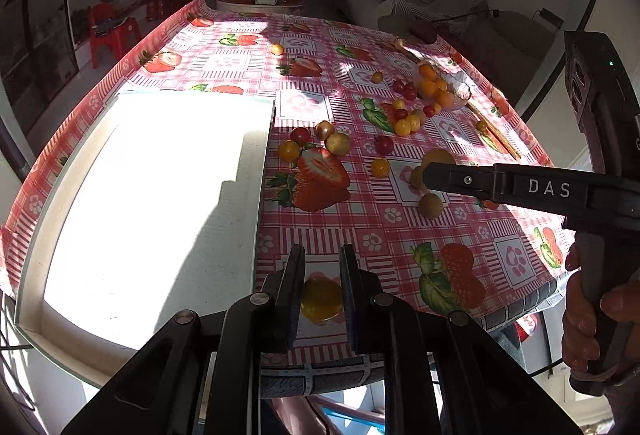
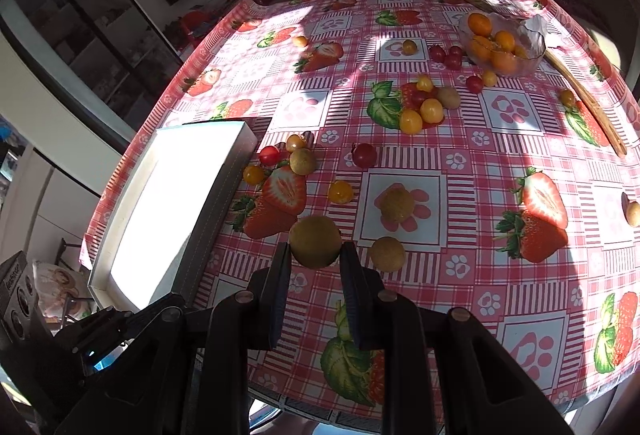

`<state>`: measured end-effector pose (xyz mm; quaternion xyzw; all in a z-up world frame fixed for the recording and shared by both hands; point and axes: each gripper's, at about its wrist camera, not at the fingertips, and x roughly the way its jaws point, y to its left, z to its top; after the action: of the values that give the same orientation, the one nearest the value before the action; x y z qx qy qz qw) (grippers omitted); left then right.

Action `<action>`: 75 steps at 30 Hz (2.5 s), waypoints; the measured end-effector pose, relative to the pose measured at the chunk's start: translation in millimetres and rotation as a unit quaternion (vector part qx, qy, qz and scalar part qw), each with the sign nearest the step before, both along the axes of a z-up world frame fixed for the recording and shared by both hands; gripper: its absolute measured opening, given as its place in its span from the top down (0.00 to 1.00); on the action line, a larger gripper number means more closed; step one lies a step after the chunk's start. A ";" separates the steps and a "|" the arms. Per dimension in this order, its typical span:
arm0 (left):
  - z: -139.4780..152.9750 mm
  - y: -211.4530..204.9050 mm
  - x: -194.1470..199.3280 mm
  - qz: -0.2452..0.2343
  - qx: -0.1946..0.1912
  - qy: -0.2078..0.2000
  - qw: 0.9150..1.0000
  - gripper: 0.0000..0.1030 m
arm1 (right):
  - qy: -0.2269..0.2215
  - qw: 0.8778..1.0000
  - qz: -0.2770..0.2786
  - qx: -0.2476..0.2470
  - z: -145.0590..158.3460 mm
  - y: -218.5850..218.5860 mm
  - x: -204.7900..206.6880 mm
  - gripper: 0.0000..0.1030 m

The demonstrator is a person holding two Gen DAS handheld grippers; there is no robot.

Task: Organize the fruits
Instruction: 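Carry the yellow-brown fruit with both tools over the white tray, then open both tools to drop the fruit into the white tray, then grasp another yellow-brown fruit from the tablecloth with both tools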

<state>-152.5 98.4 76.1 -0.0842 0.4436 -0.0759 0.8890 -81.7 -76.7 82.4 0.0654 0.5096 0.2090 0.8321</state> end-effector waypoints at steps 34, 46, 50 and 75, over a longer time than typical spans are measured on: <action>-46.9 132.5 66.3 0.139 0.085 0.045 0.986 0.15 | 0.067 0.987 0.136 -0.046 -57.7 190.8 67.3 0.61; -22.8 105.8 63.4 0.106 0.091 0.020 0.990 0.15 | 0.008 0.996 0.086 -0.011 -7.6 138.9 51.8 0.22; -11.3 85.4 65.9 0.085 0.093 0.014 0.992 0.15 | -0.002 0.998 0.052 -0.024 -7.6 102.0 45.3 0.22; -30.9 -64.7 131.6 -0.030 0.105 0.056 0.992 0.34 | -0.022 0.994 -0.057 -0.090 -53.9 -36.1 -11.3 0.23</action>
<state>-20.9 33.7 45.2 0.0189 0.5003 -0.0513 0.8641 -93.0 -112.8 28.5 0.0141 0.5036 0.1159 0.8560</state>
